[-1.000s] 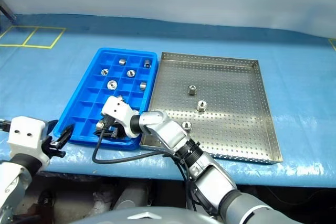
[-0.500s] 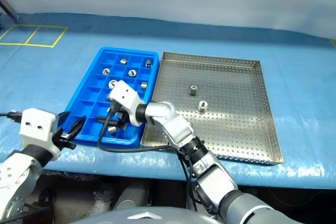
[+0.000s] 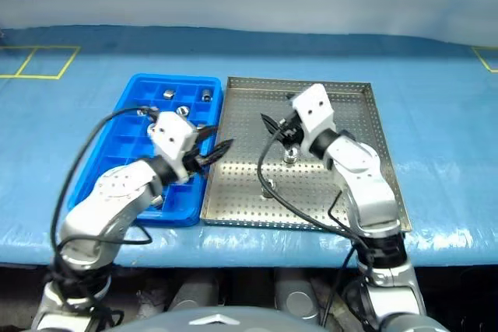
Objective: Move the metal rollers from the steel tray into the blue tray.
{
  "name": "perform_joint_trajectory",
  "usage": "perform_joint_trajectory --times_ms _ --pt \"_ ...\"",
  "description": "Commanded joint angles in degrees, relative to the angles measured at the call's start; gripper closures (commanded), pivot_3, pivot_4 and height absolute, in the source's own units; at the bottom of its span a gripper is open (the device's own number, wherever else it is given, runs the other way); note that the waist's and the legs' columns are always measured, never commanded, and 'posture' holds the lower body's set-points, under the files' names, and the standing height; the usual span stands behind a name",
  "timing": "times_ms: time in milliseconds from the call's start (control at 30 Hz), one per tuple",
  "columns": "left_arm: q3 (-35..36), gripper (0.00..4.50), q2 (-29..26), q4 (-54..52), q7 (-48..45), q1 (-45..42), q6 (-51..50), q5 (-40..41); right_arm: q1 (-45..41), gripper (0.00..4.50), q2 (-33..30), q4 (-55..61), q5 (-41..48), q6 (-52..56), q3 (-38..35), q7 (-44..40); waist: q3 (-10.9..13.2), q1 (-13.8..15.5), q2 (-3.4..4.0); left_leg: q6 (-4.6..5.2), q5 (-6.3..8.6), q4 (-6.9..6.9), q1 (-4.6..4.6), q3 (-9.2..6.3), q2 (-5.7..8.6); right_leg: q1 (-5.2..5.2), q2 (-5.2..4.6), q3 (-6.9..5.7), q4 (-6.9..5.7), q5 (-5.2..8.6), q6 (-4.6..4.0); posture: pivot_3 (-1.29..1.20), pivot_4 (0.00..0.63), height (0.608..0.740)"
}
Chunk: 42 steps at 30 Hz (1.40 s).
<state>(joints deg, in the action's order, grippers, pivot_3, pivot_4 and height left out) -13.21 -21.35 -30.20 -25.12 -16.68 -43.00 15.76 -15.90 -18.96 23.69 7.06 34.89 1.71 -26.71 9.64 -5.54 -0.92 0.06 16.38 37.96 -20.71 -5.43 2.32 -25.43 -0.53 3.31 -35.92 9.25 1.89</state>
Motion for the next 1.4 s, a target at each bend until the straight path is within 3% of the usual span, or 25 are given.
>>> perform_joint_trajectory --times_ms 33,233,500,733,1400 --pt "-3.75 2.26 0.36 3.55 -1.97 -1.81 1.44 -1.31 3.25 0.88 -1.25 4.68 -0.9 1.64 -0.87 2.46 -0.01 -1.28 0.01 0.06 0.02 0.01 0.04 0.15 -0.01 0.01 0.05 0.15 0.0 0.04 0.16 -0.25 0.15 0.74" --pt "-6.24 2.26 0.26 7.16 -3.38 -2.87 -0.26 -2.29 7.26 0.88 -2.47 4.87 -1.69 2.88 0.01 3.69 0.0 -4.5 0.0 0.32 0.06 0.31 0.09 0.66 0.03 0.03 0.28 0.69 0.01 -0.06 0.74 -0.27 0.15 0.74" --pt "-7.48 2.26 -1.92 6.38 -4.37 -2.29 -2.93 -3.19 8.56 0.88 -4.95 6.51 0.08 3.34 -0.82 1.41 0.0 -6.65 0.0 0.42 0.04 0.39 0.12 0.83 0.04 0.06 0.33 0.87 0.02 -0.15 0.91 -0.27 0.15 0.74" --pt "-8.95 0.14 -3.91 6.55 -3.31 -2.16 -6.41 -5.57 8.16 0.85 -4.92 6.25 0.33 2.83 -0.87 2.38 0.0 -7.25 -0.01 0.43 0.05 0.39 0.1 0.83 0.05 0.04 0.33 0.91 0.04 -0.16 0.93 -0.27 0.15 0.74" --pt "-12.51 0.14 -1.25 13.84 -4.69 -3.39 -7.34 -7.5 7.61 0.85 -4.35 5.82 0.52 2.39 -0.25 3.92 0.0 -7.67 -0.01 0.49 0.08 0.4 0.09 0.89 0.06 0.03 0.31 0.98 0.05 -0.18 0.96 -0.27 0.15 0.74"
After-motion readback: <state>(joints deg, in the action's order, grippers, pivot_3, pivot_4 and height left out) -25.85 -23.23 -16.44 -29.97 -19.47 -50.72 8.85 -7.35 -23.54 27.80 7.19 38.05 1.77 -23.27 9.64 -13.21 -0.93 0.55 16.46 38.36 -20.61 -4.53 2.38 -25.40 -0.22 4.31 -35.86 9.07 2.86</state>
